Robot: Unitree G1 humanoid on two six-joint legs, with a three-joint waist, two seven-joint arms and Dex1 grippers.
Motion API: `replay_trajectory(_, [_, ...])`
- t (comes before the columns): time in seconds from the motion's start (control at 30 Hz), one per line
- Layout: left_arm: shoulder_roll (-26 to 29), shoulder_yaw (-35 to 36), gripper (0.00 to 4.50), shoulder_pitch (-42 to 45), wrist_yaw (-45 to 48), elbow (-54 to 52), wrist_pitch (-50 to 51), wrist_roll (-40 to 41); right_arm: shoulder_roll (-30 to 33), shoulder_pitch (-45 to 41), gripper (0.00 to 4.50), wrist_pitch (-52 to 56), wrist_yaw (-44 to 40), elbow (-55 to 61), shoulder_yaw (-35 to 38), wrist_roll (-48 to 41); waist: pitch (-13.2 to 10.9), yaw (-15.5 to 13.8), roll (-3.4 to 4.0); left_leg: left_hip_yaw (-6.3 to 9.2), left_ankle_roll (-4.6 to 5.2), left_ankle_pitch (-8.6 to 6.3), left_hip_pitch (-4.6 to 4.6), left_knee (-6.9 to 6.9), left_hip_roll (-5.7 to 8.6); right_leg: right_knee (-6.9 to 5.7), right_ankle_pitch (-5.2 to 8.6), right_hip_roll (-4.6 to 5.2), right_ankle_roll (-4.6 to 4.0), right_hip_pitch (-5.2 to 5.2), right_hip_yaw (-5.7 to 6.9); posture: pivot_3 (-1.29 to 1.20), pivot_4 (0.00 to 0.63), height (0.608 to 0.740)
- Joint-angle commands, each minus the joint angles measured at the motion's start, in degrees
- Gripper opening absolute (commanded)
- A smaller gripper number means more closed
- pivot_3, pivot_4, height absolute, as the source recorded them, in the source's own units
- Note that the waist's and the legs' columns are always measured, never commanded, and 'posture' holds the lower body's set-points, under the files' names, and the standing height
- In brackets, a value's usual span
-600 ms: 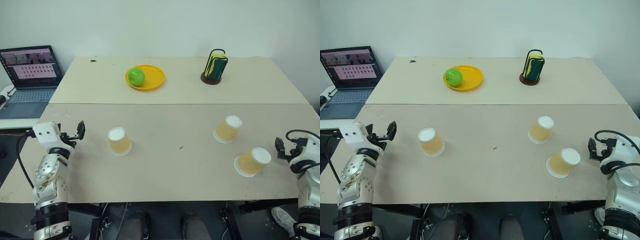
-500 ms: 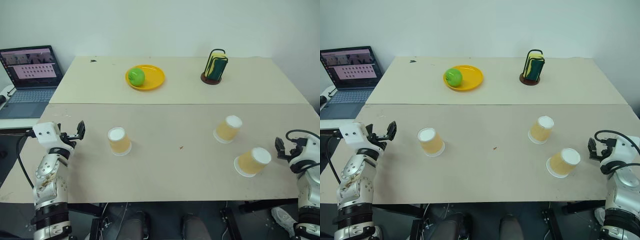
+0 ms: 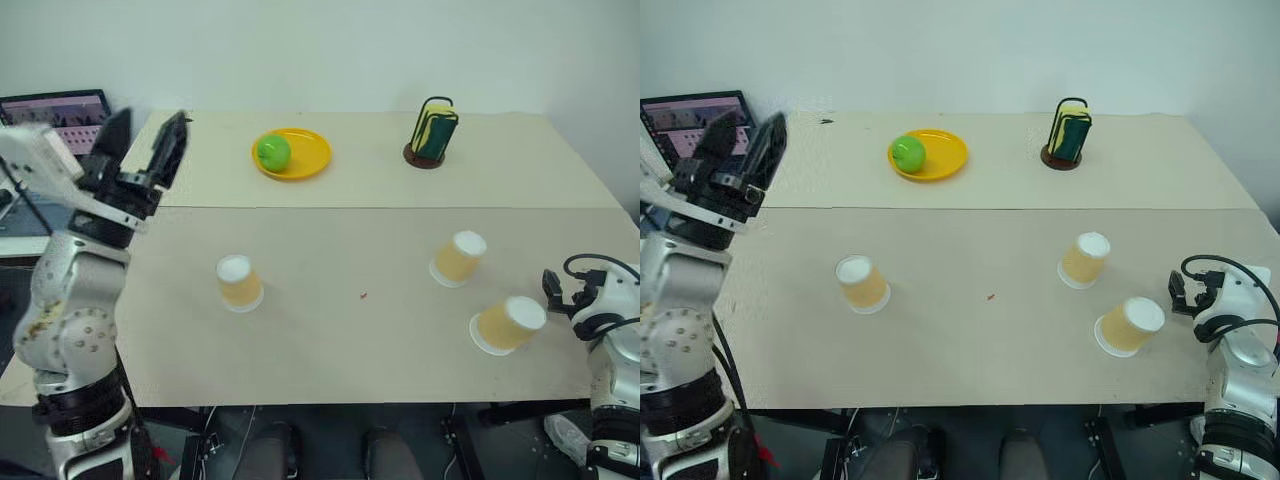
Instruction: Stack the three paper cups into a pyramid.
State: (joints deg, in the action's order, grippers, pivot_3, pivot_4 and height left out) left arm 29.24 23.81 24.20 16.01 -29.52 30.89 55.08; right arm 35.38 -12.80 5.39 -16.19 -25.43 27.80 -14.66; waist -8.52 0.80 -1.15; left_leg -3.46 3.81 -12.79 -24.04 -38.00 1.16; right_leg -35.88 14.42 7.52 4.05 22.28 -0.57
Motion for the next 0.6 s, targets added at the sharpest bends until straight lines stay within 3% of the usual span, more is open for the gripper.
replay_trajectory(0.03, [8.6, -5.7, 4.5, -4.9, 13.2, -7.4, 11.7, 16.5, 0.8, -0.3, 4.49, -1.7, 0.2, 1.0, 0.9, 0.0, 0.0, 0.4, 0.0, -0.01, -0.01, 0.01, 0.02, 0.0, -0.02, -0.05, 0.0, -0.09, 0.0, 0.0, -0.02, 0.0, 0.15, 0.726])
replay_trajectory(0.13, [13.0, -10.2, 4.5, -7.6, 19.9, -7.4, 14.5, 16.9, 0.8, 0.1, 4.49, -1.6, 0.5, 1.7, 1.2, -0.2, 0.0, 0.3, 0.1, -0.03, 0.0, 0.01, 0.12, 0.0, -0.03, -0.09, 0.04, -0.14, -0.06, -0.04, -0.08, 0.0, 0.15, 0.726])
replay_trajectory(0.23, [14.4, -15.0, 4.5, -9.0, 24.9, -6.9, 13.5, 11.6, 1.6, 1.6, 4.49, -1.4, 0.8, 3.3, 2.4, -0.3, 0.0, 0.0, 0.1, -0.05, -0.03, 0.05, 0.25, 0.0, -0.01, -0.16, 0.05, -0.21, -0.08, -0.13, -0.08, 0.0, 0.15, 0.726])
replay_trajectory(0.43, [11.6, -19.9, 4.5, -8.8, 28.4, -2.5, 11.1, 5.4, 7.0, 10.6, 4.49, 1.2, -2.3, 10.4, 9.2, -2.2, 0.0, -1.1, 0.25, -0.06, 0.1, 0.02, 0.17, 0.0, 0.04, -0.06, 0.07, -0.21, -0.08, -0.12, -0.11, 0.0, 0.15, 0.726])
replay_trajectory(0.6, [9.1, -23.0, 4.5, -10.3, 29.6, -0.3, 8.6, -0.7, 11.3, 22.6, 4.49, 6.1, -13.0, 17.5, 17.6, -7.7, 0.0, -1.2, 0.26, -0.06, 0.18, -0.03, 0.11, 0.0, -0.03, 0.05, 0.1, -0.2, -0.07, -0.11, -0.12, 0.0, 0.15, 0.726])
